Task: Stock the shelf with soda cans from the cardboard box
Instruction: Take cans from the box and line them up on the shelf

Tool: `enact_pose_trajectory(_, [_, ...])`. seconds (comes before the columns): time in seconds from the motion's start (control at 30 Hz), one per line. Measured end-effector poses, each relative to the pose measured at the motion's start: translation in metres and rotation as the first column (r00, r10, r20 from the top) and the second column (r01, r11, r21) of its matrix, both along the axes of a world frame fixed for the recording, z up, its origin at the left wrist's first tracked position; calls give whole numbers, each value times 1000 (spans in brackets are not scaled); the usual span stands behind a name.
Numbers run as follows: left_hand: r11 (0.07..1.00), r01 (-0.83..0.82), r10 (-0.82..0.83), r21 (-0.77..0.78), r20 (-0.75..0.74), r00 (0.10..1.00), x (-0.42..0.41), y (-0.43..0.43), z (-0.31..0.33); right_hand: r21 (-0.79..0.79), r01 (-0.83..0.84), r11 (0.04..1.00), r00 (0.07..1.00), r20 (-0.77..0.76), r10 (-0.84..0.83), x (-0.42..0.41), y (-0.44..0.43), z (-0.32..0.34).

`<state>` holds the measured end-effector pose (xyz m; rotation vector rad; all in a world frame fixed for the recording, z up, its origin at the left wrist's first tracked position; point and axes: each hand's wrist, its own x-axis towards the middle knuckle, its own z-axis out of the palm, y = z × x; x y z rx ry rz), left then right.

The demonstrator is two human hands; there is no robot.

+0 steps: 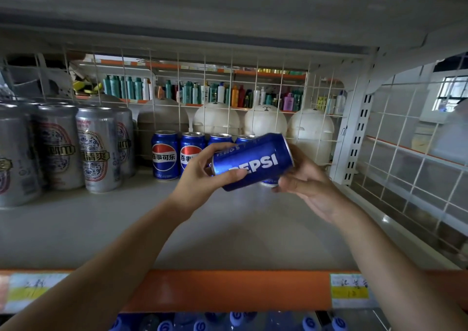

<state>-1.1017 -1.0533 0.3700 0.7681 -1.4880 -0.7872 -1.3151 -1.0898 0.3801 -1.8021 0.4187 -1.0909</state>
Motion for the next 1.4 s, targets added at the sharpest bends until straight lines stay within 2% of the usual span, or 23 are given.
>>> enact_pose_trajectory(0.17, [994,78,-75,79,-51,996,-1,2,-2,4,-20,1000,995,102,19,2,-1,-1])
enact_pose_trajectory(0.4, [955,164,-151,245,-72,986,-6,2,-7,-32,135,990,968,217,-125,7,2,-4])
enact_pose_trajectory(0.47, [951,170,-171,258,-21,985,-7,1,-8,-21,184,983,956,234,-174,7,2,-4])
enact_pose_trajectory(0.57, [975,122,-143,188,102,985,-9,3,-10,0,267,964,939,227,-260,7,3,-3])
enact_pose_trajectory(0.7, [1000,21,-17,-7,327,945,-13,3,-14,45,380,924,905,187,-381,6,0,-3])
enact_pose_trajectory(0.77, [999,10,8,-48,374,927,-15,3,-15,61,419,906,891,163,-423,6,-2,-3])
enact_pose_trajectory(0.9, [998,34,-14,-56,325,945,-19,-3,-17,76,435,897,883,157,-442,10,-3,-5])
enact_pose_trajectory(1.1, [1000,-25,29,-19,317,948,-18,-8,-18,31,368,929,922,117,-369,14,2,-5])
enact_pose_trajectory(1.27, [1000,5,-5,0,234,972,-11,-6,-16,-114,363,925,930,106,-352,14,2,-6])
enact_pose_trajectory(1.4, [997,70,-71,17,141,987,-11,-2,-11,-63,223,973,962,175,-209,12,4,-3])
